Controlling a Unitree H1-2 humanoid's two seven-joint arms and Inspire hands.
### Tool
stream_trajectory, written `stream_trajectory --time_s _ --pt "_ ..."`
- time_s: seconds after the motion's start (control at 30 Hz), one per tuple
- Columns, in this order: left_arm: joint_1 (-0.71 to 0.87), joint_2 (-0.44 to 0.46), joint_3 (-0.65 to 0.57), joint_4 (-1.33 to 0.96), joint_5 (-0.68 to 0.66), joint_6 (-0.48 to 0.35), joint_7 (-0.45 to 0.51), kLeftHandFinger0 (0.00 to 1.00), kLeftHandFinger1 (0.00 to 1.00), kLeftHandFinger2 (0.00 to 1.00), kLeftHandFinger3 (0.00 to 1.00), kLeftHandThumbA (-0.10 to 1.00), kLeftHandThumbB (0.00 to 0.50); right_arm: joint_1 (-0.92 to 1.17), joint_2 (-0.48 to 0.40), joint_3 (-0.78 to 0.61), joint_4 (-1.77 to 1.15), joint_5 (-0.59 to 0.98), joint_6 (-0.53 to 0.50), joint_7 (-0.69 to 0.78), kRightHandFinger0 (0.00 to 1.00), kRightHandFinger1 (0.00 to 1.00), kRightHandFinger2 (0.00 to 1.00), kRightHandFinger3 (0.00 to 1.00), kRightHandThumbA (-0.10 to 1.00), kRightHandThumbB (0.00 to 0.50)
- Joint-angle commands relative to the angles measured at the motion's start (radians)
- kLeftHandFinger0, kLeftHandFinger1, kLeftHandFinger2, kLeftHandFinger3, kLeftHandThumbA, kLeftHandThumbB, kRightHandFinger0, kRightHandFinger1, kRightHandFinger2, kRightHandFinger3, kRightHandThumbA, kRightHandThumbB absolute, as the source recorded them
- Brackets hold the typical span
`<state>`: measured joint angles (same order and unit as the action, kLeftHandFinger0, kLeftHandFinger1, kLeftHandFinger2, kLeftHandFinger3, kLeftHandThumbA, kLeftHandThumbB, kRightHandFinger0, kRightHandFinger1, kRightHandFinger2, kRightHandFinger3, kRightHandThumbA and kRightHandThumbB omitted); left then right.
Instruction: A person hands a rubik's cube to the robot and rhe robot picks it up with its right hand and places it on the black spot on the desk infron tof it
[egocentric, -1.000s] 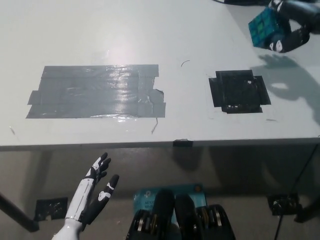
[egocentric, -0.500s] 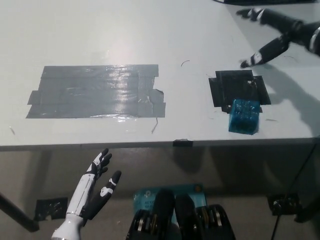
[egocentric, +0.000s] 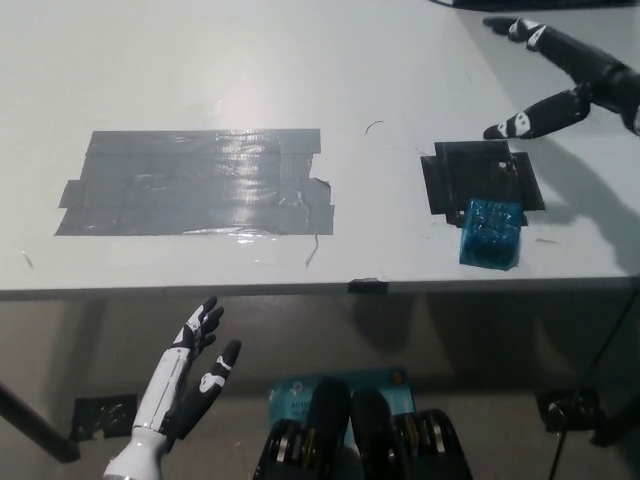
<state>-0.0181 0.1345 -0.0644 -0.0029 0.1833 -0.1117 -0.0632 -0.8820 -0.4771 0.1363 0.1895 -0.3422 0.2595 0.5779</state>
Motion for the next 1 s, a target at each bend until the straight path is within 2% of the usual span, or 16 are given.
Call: stream_trajectory --time_s 0.0,0.17,0.23,0.33,0.43,0.53,0.63,0.73,0.77,0.8,0.87,0.93,0.97 --pt "-0.008 0.006 0.007 -0.023 -0.002 -0.019 0.009 1.0 1.0 1.0 1.0 0.79 0.115 0.024 -0.047 -0.197 -0.395 0.195 0.102 -0.022 1.0 1.0 1.0 1.0 1.0 0.49" --pt "-0.009 0.005 0.006 -0.014 -0.004 -0.022 0.009 1.0 1.0 1.0 1.0 0.79 0.122 0.072 -0.088 -0.298 -0.669 0.259 0.206 -0.002 1.0 1.0 1.0 1.0 1.0 0.5" --pt "-0.013 0.008 0.007 -0.018 -0.001 -0.016 0.007 1.0 1.0 1.0 1.0 0.79 0.121 0.105 -0.08 -0.351 -0.76 0.311 0.21 -0.028 1.0 1.0 1.0 1.0 1.0 0.5" --pt "-0.032 0.004 0.0 -0.012 0.008 -0.014 0.008 1.0 1.0 1.0 1.0 0.8 0.114 0.25 -0.058 -0.421 -0.98 0.404 0.211 -0.085 1.0 1.0 1.0 1.0 1.0 0.489" --pt "-0.038 0.006 -0.002 0.003 0.013 -0.02 0.008 1.0 1.0 1.0 1.0 0.83 0.123 0.437 0.041 -0.417 -1.133 0.453 0.2 -0.166 1.0 1.0 1.0 1.0 1.0 0.5" --pt "-0.027 0.003 0.0 0.009 0.005 -0.027 0.009 1.0 1.0 1.0 1.0 0.81 0.116 0.618 0.145 -0.354 -1.14 0.454 0.04 -0.205 1.0 1.0 1.0 1.0 1.0 0.474" --pt "-0.018 -0.002 0.004 0.008 -0.005 -0.026 0.011 1.0 1.0 1.0 1.0 0.78 0.109 0.739 0.26 -0.284 -1.138 0.414 0.02 -0.213 1.0 1.0 1.0 1.0 1.0 0.475" --pt "0.003 -0.003 0.004 0.012 -0.003 -0.038 0.015 1.0 1.0 1.0 1.0 0.79 0.116 0.831 0.35 -0.22 -1.014 0.372 -0.075 -0.204 1.0 1.0 1.0 1.0 1.0 0.436" --pt "0.011 -0.004 0.003 0.012 -0.002 -0.041 0.015 1.0 1.0 1.0 1.0 0.79 0.117 0.847 0.365 -0.208 -0.969 0.366 -0.107 -0.198 1.0 1.0 1.0 1.0 1.0 0.417" --pt "0.016 -0.005 0.002 0.013 -0.001 -0.043 0.016 1.0 1.0 1.0 1.0 0.79 0.117 0.853 0.371 -0.208 -0.96 0.362 -0.117 -0.194 1.0 1.0 1.0 1.0 1.0 0.416" --pt "0.043 -0.006 0.0 0.003 -0.002 -0.04 0.013 1.0 1.0 1.0 1.0 0.81 0.134 0.893 0.413 -0.163 -0.788 0.273 -0.22 -0.202 1.0 1.0 1.0 1.0 1.0 0.42" --pt "0.064 -0.005 0.0 -0.007 -0.006 -0.042 0.011 1.0 1.0 1.0 1.0 0.81 0.127 0.913 0.439 -0.138 -0.692 0.238 -0.254 -0.208 1.0 1.0 1.0 1.0 1.0 0.428" --pt "0.071 -0.004 -0.001 -0.012 -0.007 -0.043 0.009 1.0 1.0 1.0 1.0 0.81 0.126 0.923 0.447 -0.124 -0.632 0.218 -0.276 -0.213 1.0 1.0 1.0 1.0 1.0 0.412"
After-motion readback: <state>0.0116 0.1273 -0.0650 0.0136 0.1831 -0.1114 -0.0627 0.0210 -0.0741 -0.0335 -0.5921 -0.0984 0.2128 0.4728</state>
